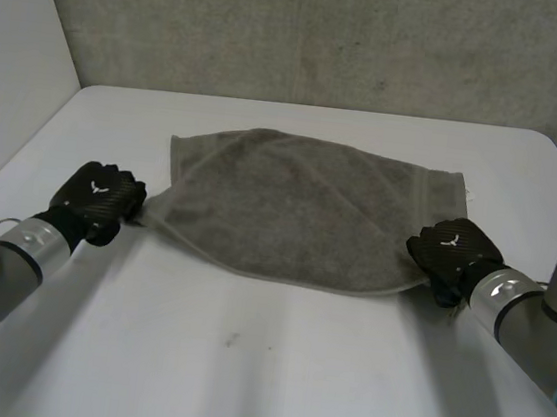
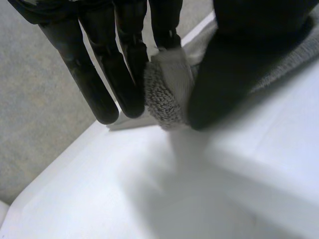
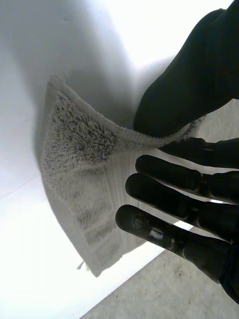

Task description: Fold the towel.

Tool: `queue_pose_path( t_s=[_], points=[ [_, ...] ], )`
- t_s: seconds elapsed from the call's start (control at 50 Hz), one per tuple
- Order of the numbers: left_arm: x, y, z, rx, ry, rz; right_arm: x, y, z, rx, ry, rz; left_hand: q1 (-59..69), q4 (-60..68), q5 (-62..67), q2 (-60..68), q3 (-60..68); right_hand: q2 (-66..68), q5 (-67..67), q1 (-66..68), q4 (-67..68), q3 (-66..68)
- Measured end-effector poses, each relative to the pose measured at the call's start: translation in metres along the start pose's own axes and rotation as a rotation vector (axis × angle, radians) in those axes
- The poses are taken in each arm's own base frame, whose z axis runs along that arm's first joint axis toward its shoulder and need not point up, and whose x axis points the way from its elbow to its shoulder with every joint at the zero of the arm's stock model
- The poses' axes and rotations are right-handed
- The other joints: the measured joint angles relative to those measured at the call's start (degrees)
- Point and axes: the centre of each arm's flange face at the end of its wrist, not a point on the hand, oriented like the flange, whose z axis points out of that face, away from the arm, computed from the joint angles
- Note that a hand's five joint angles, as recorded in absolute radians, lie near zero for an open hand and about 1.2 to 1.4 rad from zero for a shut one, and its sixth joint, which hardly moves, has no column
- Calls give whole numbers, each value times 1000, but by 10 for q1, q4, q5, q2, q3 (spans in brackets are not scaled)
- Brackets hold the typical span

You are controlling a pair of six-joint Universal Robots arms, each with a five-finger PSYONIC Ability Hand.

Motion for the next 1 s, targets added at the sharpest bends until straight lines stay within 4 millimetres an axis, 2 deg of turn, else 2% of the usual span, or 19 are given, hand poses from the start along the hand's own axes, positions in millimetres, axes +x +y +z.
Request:
queue_pose_path(
  t_s=[0.02,0.04,0.06,0.08,0.12,0.18,0.22,0.38,0.52,0.62,0.8,0.88,1.0],
  points=[
    [-2,0,-2,-11,0,5,1,0,-3,1,5,4,-129,-109,-114,-98,-97,0,0,0,0,0],
    [-2,0,-2,-11,0,5,1,0,-3,1,5,4,-129,-109,-114,-98,-97,0,0,0,0,0],
    [-4,-1,-6,-28,5,7,5,-1,-7,6,19,13,-228,-221,-226,-219,-217,0,0,0,0,0],
    [-4,-2,-8,-36,12,5,7,-2,-9,11,29,23,-302,-290,-295,-286,-278,0,0,0,0,0],
    [-4,-6,-12,-47,27,-3,14,-3,-13,24,57,59,-324,-324,-322,-311,-311,0,0,0,0,0],
    [0,-14,-19,-62,59,-24,24,-4,-17,43,95,140,-445,-447,-452,-436,-434,0,0,0,0,0],
    [3,-20,-23,-69,75,-35,29,-5,-19,55,112,195,-466,-471,-474,-459,-459,0,0,0,0,0],
    [8,-39,-31,-49,84,-78,37,-9,-23,84,129,300,-491,-495,-500,-484,-482,0,0,0,0,0],
    [13,-52,-32,-42,37,-259,36,-14,-26,106,109,313,-491,-495,-501,-484,-482,0,0,0,0,0],
    [18,-55,-33,-53,11,-324,35,-14,-27,106,100,312,-491,-494,-499,-482,-481,0,0,0,0,0],
    [31,-70,-43,-66,-7,-409,31,-10,-27,97,87,307,-417,-417,-420,-405,-405,0,0,0,0,0],
    [28,-93,-56,-34,-20,-499,30,-10,-27,95,85,304,-458,-459,-463,-446,-446,0,0,0,0,0],
    [22,-109,-66,7,-57,-541,29,-9,-27,92,82,304,-483,-487,-492,-475,-475,0,0,0,0,0]
  ],
)
